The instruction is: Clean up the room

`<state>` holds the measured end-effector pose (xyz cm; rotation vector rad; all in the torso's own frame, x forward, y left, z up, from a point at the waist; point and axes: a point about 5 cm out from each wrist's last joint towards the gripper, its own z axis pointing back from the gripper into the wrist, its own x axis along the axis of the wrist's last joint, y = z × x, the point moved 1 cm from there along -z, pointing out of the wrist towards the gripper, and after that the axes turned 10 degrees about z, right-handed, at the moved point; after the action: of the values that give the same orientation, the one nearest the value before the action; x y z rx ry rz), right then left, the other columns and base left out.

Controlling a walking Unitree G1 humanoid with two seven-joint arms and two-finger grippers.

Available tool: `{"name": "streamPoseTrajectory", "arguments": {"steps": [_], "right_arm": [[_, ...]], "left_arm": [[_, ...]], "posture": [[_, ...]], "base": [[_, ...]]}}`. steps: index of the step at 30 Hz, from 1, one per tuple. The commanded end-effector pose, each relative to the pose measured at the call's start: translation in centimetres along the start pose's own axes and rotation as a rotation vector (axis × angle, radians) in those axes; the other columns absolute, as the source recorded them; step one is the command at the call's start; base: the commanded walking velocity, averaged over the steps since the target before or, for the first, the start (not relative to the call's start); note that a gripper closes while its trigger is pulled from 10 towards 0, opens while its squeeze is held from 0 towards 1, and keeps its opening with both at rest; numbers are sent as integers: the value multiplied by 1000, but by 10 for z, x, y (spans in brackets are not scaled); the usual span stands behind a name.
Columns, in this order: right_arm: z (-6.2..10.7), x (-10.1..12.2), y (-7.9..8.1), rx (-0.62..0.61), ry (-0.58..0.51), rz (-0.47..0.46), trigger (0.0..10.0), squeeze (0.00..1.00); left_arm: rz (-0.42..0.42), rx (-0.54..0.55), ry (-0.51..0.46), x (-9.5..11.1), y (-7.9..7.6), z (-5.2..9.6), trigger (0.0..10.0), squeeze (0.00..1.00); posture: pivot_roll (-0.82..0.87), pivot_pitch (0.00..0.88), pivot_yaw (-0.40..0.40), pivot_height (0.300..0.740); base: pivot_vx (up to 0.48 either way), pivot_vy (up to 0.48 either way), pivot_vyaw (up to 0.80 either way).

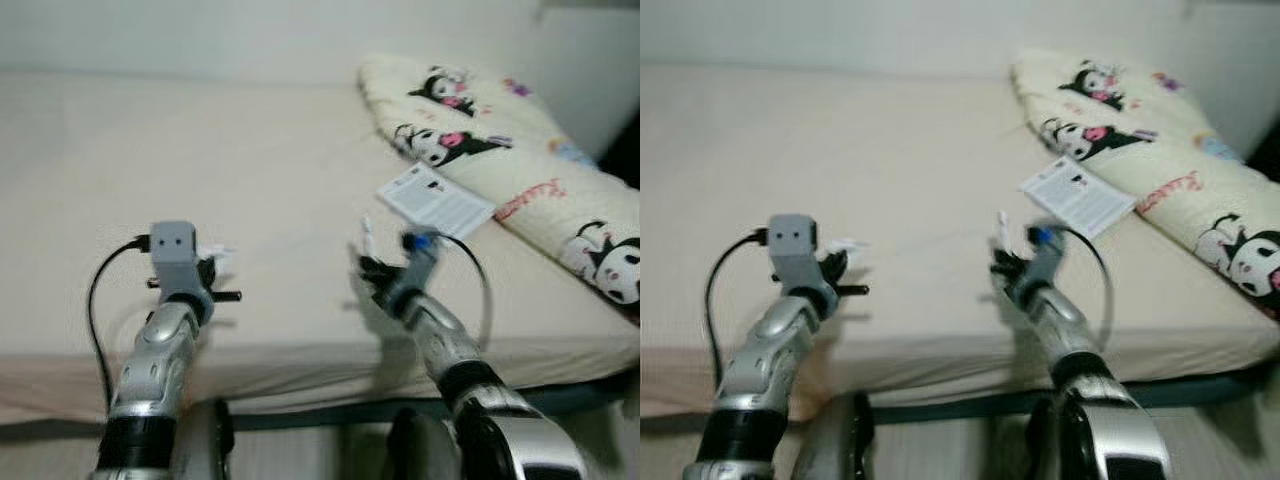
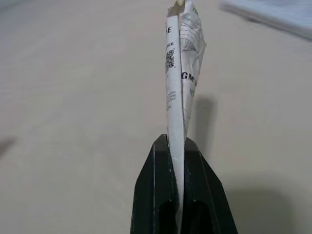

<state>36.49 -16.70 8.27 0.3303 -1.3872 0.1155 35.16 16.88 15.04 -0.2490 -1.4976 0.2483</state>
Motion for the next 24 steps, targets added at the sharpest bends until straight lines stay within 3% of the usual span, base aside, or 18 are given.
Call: {"name": "streamPoseTrajectory", "arguments": {"steps": [1, 4, 8, 9, 11, 14, 15, 17, 18, 20, 23, 24], "right_arm": [[13, -9, -15, -33, 7, 15, 0, 0], [18, -12, -20, -51, 10, 17, 0, 0], [27, -24, -31, -92, 50, 53, 0, 0], [27, -24, -31, -92, 50, 53, 0, 0], [30, -34, -31, -104, 94, 73, 0, 0], [33, -42, -31, -111, 126, 79, 0, 0], [44, -61, -33, -122, 204, 100, 0, 0], [58, -81, -36, -143, 277, 104, 0, 0], [58, -81, -36, -143, 277, 104, 0, 0], [72, -98, -39, -160, 348, 111, 0, 0], [76, -103, -40, -164, 367, 114, 0, 0], [88, -116, -42, -188, 418, 105, 0, 0]], "left_arm": [[7, -26, 28, -12, -6, -8, 10000, 0], [11, -34, 32, -15, -7, -10, 10000, 0], [-34, -38, 142, -53, 1, -8, 10000, 0], [-34, -38, 142, -53, 1, -8, 10000, 0], [-55, -17, 224, -77, 13, 0, 10000, 0], [-67, 6, 269, -90, 21, 4, 10000, 0], [-79, 52, 365, -117, 37, 18, 10000, 0], [-98, 105, 469, -144, 54, 38, 10000, 0], [-98, 105, 469, -144, 54, 38, 10000, 0], [-116, 147, 559, -166, 68, 59, 10000, 0], [-122, 159, 584, -171, 71, 65, 10000, 0], [-125, 202, 657, -187, 82, 84, 10000, 0]], "posture": [[155, 0, -67, 501], [155, 0, -67, 506], [134, 0, -32, 526], [134, 0, -32, 526], [131, 0, -30, 541], [125, 0, -28, 546], [127, 0, -27, 556], [119, 0, -25, 566], [119, 0, -25, 566], [109, 0, -21, 576], [109, 0, -21, 581], [99, 0, -17, 586]], "base": [[0, 0, 0], [0, 0, 0], [0, 0, 0], [0, 0, 0], [0, 0, 0], [0, 0, 0], [0, 0, 0], [0, 0, 0], [0, 0, 0], [0, 0, 0], [0, 0, 0], [0, 0, 0]]}}
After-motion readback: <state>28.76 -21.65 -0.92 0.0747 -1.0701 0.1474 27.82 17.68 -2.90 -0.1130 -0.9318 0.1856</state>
